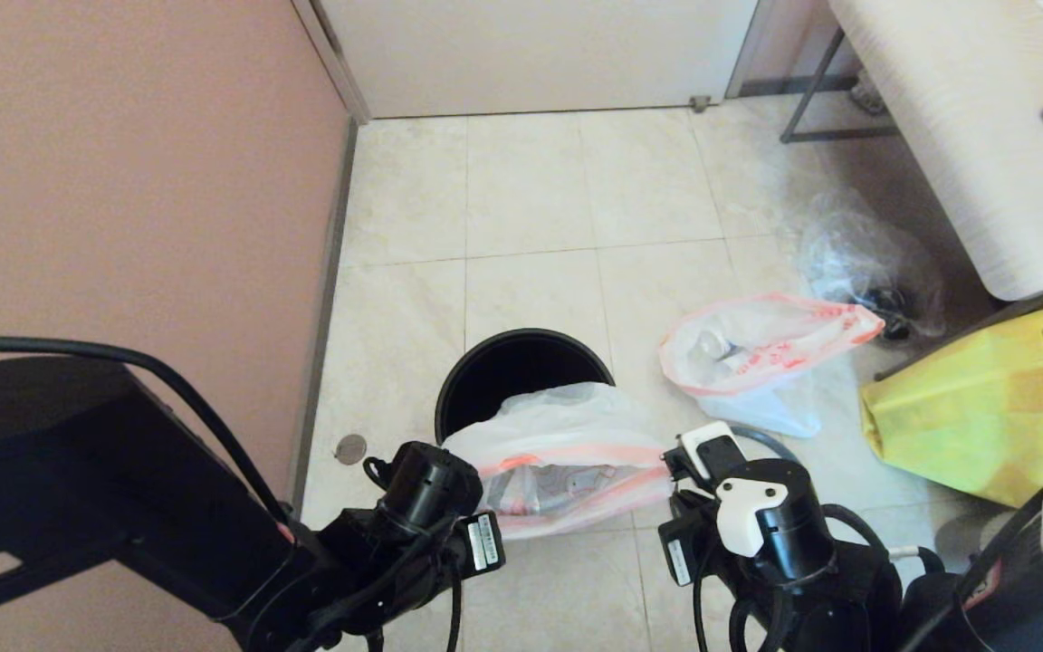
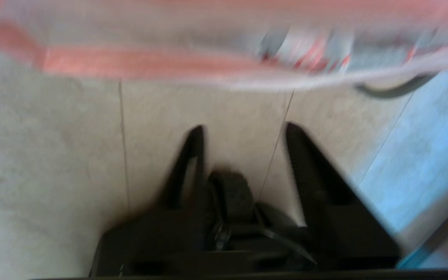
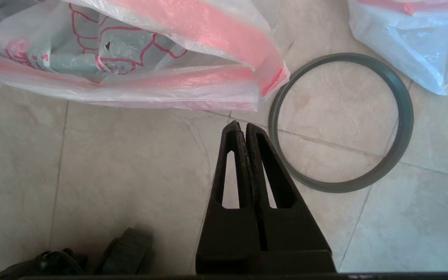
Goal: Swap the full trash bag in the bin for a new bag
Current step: Put the new garbage bag on the trash can
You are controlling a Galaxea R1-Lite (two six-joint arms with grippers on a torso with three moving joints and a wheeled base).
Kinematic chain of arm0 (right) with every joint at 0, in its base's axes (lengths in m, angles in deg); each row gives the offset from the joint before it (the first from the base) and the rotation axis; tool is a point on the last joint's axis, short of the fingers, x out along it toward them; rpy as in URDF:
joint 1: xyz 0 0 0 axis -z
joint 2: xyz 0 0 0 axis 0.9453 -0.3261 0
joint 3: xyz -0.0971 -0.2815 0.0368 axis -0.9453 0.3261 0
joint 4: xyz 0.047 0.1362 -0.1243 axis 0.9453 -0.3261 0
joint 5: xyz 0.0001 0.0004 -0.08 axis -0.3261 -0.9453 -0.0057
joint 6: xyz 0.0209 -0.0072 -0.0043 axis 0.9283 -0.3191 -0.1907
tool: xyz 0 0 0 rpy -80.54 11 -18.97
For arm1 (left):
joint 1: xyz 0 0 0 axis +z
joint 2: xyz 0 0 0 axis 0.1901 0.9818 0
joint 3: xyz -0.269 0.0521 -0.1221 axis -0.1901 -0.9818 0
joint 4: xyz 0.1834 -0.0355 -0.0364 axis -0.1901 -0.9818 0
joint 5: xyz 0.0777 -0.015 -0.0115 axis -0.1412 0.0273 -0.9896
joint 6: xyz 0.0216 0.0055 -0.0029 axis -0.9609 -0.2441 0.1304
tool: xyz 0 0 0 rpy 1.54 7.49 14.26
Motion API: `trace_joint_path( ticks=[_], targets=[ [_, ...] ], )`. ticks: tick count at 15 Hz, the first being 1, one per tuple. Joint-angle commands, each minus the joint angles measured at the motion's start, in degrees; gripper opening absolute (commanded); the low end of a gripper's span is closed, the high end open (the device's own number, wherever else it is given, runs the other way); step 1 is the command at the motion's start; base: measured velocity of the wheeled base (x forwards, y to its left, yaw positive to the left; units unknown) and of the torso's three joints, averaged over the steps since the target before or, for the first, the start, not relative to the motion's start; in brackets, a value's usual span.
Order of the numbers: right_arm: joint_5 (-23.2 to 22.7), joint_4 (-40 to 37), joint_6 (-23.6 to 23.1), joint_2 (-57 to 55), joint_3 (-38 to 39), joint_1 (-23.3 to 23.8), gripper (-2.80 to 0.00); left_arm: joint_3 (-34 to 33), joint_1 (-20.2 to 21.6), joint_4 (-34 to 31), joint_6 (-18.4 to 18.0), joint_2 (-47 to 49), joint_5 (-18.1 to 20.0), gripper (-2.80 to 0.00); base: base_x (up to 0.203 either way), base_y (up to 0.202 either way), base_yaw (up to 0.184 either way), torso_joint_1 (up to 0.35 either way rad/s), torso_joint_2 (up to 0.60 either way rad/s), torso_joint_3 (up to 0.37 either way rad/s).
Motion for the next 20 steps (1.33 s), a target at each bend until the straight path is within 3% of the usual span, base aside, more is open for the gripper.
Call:
trace_joint_path(
  ticks=[1,4,9,10,11,20],
  targets=[
    [0.15,0.75,-0.03,-0.01,-0.14,0.07,-2.8,0.98,0.07,0.23,0.24,0.86,-0.39,0.0,0.0,0.0,0.0,0.0,0.0,0.0],
    [0.1,2.11,-0.2,0.08,-0.06,-0.01,-2.8,4.27,1.59,1.77,-0.1,5.35,-0.47,0.0,0.0,0.0,0.0,0.0,0.0,0.0],
    [-0.01,2.26,0.01,0.08,-0.13,0.08,-2.8,14.9,7.96,2.64,-2.62,13.52,-0.91,0.0,0.0,0.0,0.0,0.0,0.0,0.0],
    [-0.03,2.28,0.05,0.08,-0.14,0.16,-2.8,14.87,7.82,2.66,-2.91,13.52,-0.91,-1.11,0.0,0.0,0.0,0.0,0.0,0.0],
    [-0.03,2.2,0.01,0.08,-0.14,0.16,-2.8,14.82,7.78,2.67,-2.93,13.37,-0.91,-2.8,0.0,0.0,0.0,0.0,0.0,0.0],
    [-1.17,2.2,-0.25,1.84,-0.4,-0.18,-2.8,12.28,8.42,3.7,-2.87,7.4,-1.7,-2.8,0.0,0.0,0.0,0.0,0.0,0.0]
  ],
)
